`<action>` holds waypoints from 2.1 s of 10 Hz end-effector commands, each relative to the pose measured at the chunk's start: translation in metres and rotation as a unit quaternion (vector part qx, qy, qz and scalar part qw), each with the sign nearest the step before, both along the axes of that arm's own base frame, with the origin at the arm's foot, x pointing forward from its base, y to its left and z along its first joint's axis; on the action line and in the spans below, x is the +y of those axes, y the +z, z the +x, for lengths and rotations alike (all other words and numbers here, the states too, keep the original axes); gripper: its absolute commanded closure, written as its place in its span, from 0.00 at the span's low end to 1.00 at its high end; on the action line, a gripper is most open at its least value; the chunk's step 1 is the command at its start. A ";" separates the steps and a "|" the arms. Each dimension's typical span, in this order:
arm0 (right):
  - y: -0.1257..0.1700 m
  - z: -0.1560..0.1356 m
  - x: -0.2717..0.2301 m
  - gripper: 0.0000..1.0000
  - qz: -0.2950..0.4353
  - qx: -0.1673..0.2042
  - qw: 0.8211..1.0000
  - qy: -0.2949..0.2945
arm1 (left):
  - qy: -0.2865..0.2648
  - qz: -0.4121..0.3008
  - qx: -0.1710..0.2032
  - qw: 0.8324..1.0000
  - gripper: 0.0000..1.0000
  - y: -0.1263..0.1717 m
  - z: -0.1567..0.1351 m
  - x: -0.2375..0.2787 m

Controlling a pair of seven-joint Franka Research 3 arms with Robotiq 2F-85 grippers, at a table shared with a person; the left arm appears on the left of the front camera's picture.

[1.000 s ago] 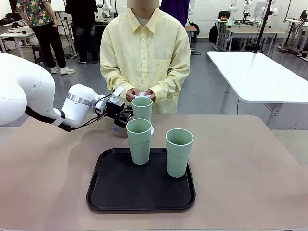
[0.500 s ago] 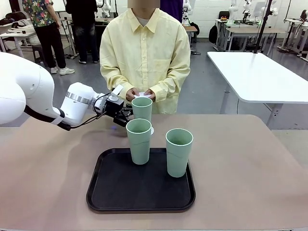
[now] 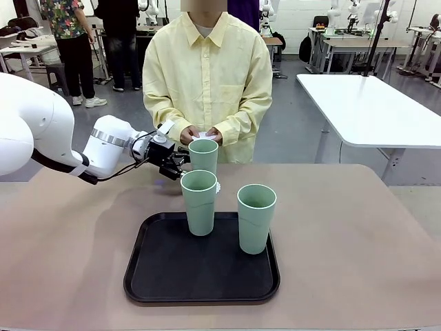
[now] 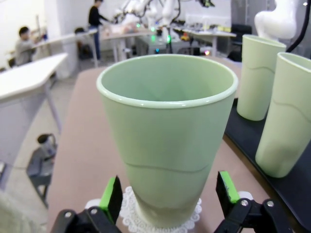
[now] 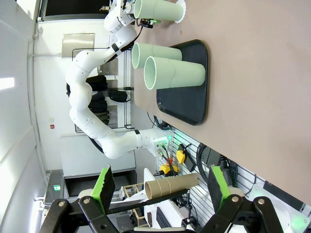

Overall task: Place coasters on the table and set cups on them.
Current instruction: Pick up one Reusable plastic cup and place it on a coaster set by the human.

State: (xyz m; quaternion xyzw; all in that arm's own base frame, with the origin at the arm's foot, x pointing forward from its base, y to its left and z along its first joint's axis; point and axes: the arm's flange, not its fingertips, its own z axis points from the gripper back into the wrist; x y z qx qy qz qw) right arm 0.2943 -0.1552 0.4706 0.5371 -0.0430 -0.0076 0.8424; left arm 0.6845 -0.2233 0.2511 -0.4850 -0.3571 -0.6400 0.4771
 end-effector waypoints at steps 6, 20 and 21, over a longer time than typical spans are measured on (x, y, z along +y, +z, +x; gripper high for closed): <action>0.001 0.000 0.000 0.00 0.004 -0.003 1.000 0.002 | 0.045 0.061 -0.018 0.997 0.00 0.028 -0.010 0.032; 0.001 0.000 0.000 0.00 0.004 -0.003 1.000 0.002 | 0.341 0.501 0.014 0.795 0.00 0.222 -0.142 -0.027; 0.001 0.000 0.000 0.00 0.004 -0.003 1.000 0.002 | 0.353 0.486 -0.003 0.800 0.00 0.222 -0.143 -0.031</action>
